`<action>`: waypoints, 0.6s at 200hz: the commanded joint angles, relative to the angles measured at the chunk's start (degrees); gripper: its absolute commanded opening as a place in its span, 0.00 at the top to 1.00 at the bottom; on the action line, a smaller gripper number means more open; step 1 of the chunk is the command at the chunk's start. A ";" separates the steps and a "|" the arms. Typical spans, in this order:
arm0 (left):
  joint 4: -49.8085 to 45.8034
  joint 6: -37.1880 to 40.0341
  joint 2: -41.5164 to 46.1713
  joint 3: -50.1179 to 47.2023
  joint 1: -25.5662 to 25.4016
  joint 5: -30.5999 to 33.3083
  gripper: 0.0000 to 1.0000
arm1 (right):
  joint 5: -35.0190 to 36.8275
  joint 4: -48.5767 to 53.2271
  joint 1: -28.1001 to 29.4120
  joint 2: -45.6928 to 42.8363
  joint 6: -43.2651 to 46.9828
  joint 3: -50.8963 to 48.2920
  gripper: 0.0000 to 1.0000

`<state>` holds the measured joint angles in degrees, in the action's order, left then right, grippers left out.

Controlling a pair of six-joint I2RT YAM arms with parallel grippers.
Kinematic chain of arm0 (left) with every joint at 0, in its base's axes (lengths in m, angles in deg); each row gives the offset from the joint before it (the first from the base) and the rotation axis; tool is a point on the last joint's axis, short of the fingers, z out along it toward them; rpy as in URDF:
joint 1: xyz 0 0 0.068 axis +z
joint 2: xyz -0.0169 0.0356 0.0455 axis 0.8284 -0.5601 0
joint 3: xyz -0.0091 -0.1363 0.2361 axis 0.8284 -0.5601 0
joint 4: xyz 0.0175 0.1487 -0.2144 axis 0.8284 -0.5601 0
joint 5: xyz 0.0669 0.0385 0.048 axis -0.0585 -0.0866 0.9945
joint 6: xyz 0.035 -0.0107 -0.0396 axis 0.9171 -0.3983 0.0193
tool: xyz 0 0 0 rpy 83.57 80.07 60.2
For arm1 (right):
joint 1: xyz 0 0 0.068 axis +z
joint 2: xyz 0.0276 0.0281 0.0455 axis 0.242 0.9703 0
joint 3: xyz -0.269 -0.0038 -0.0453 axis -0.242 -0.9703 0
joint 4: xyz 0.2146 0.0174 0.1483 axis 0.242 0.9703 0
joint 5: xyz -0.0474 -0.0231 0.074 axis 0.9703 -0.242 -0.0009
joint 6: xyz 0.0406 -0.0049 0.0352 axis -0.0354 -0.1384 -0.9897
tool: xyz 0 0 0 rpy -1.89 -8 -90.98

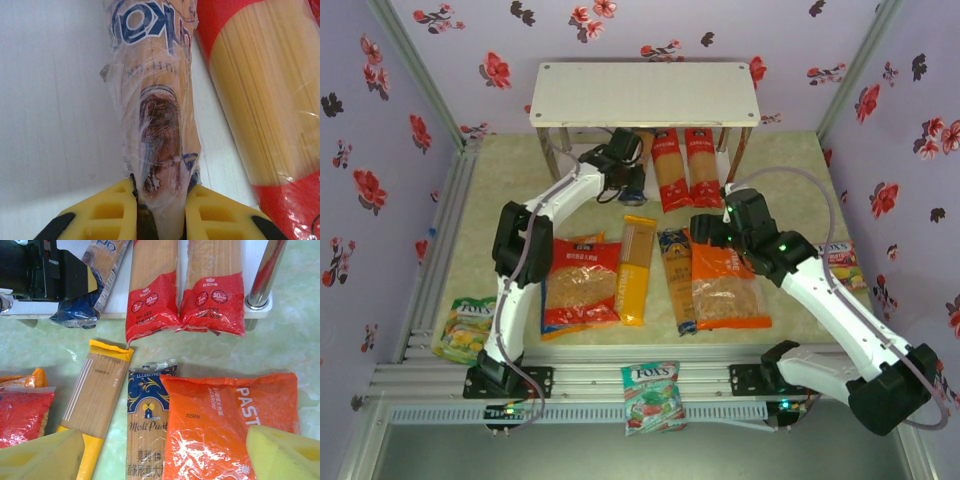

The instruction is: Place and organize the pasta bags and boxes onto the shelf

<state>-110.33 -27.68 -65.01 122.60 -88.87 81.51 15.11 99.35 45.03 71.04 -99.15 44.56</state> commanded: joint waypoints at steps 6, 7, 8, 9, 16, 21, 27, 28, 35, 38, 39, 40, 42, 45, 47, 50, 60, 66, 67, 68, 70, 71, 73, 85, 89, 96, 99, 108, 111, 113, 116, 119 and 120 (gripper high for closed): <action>-0.01 0.07 -2.08 6.96 0.12 -1.82 1.00 | 1.72 0.84 -0.53 -1.85 1.31 -0.08 0.14; -0.07 0.06 -2.16 7.00 0.09 -1.85 1.00 | 1.72 0.82 -0.57 -1.89 1.35 -0.07 0.14; -0.11 0.02 -2.25 7.01 0.12 -1.87 1.00 | 1.72 0.80 -0.55 -1.91 1.33 -0.07 0.14; -0.17 0.04 -2.30 7.02 0.13 -1.92 1.00 | 1.72 0.76 -0.54 -2.01 1.31 -0.06 0.14; -0.05 -0.27 -2.59 7.01 0.09 -2.23 1.00 | 1.72 0.71 -0.61 -2.17 1.30 -0.30 0.14; -0.05 -0.48 -2.75 6.88 0.06 -2.36 1.00 | 1.72 0.71 -0.68 -2.34 1.30 -0.24 0.14; 0.13 -0.76 -2.92 6.73 -0.03 -2.49 1.00 | 1.72 0.62 -0.70 -2.42 1.40 -0.32 0.14; 0.22 -0.79 -2.94 6.66 -0.03 -2.50 1.00 | 1.72 0.62 -0.70 -2.44 1.39 -0.32 0.14; 0.67 -1.13 -3.03 6.31 -0.25 -2.82 1.00 | 1.79 0.62 -0.79 -2.58 1.47 -0.34 0.14; 0.92 -1.29 -3.04 6.19 -0.28 -2.94 1.00 | 1.80 0.62 -0.79 -2.71 1.48 -0.37 0.13; 0.96 -1.32 -3.09 6.17 -0.29 -3.03 1.00 | 1.87 0.62 -0.79 -2.71 1.48 -0.39 0.13; 1.03 -1.37 -3.11 6.16 -0.38 -3.07 1.00 | 1.84 0.62 -0.79 -2.67 1.52 -0.40 0.13; 1.16 -1.44 -3.17 6.15 -0.38 -3.15 1.00 | 1.86 0.62 -0.79 -2.71 1.49 -0.45 0.13; 1.31 -1.57 -3.26 6.15 -0.43 -3.32 1.00 | 1.89 0.57 -0.81 -2.72 1.48 -0.42 0.13; 1.41 -1.60 -3.34 6.22 -0.50 -3.37 1.00 | 1.89 0.54 -0.86 -2.76 1.48 -0.46 0.13; 1.49 -1.68 -3.50 6.28 -0.60 -3.46 1.00 | 1.87 0.53 -0.88 -2.74 1.52 -0.42 0.13; 1.42 -1.94 -4.14 6.94 -0.97 -3.77 1.00 | 1.84 0.57 -0.88 -2.85 1.48 -0.42 0.13; 1.31 -1.98 -4.47 7.40 -1.15 -4.03 1.00 | 1.81 0.66 -0.97 -2.89 1.48 -0.41 0.13; 1.29 -1.97 -4.55 7.44 -1.16 -4.06 1.00 | 1.81 0.68 -0.97 -2.89 1.48 -0.41 0.13; 1.23 -1.97 -4.63 7.50 -1.21 -4.07 1.00 | 1.81 0.65 -0.97 -2.89 1.48 -0.41 0.13; 1.26 -2.07 -4.74 7.72 -1.29 -4.13 1.00 | 1.81 0.69 -0.97 -2.90 1.50 -0.48 0.13; 1.22 -2.10 -4.77 7.77 -1.32 -4.15 1.00 | 1.81 0.70 -0.97 -2.94 1.53 -0.45 0.13; 1.26 -2.13 -4.84 7.88 -1.41 -4.17 1.00 | 1.81 0.70 -0.97 -2.97 1.51 -0.42 0.13; 1.18 -2.47 -5.45 8.42 -1.78 -4.51 1.00 | 1.81 0.80 -0.97 -3.06 1.60 -0.43 0.13; 1.27 -2.66 -5.54 8.40 -1.85 -4.80 1.00 | 1.84 0.79 -0.97 -3.11 1.57 -0.42 0.13; 1.56 -2.97 -5.72 8.51 -2.04 -5.07 1.00 | 1.89 0.84 -1.05 -3.11 1.57 -0.43 0.13; 1.55 -3.08 -5.76 8.52 -2.08 -5.11 1.00 | 1.89 0.84 -1.05 -3.21 1.56 -0.41 0.13; 1.65 -3.19 -5.94 8.57 -2.47 -5.11 1.00 | 1.89 0.80 -1.06 -3.24 1.58 -0.50 0.13; 1.64 -3.26 -5.99 8.56 -2.53 -5.12 1.00 | 1.85 0.80 -1.06 -3.25 1.57 -0.50 0.13; 1.60 -3.27 -6.02 8.60 -2.57 -5.09 1.00 | 1.82 0.79 -1.06 -3.18 1.61 -0.50 0.13; 1.54 -3.28 -6.03 8.61 -2.67 -5.08 1.00 | 1.81 0.79 -1.06 -3.19 1.57 -0.51 0.13; 1.54 -3.28 -6.03 8.55 -2.72 -5.07 1.00 | 1.81 0.79 -1.06 -3.22 1.58 -0.50 0.13; 1.54 -3.28 -5.99 8.54 -2.74 -5.10 1.00 | 1.81 0.79 -1.06 -3.23 1.57 -0.50 0.13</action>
<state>-110.57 -30.48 -69.75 129.35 -89.81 79.19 15.75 99.35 44.35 68.88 -98.54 44.54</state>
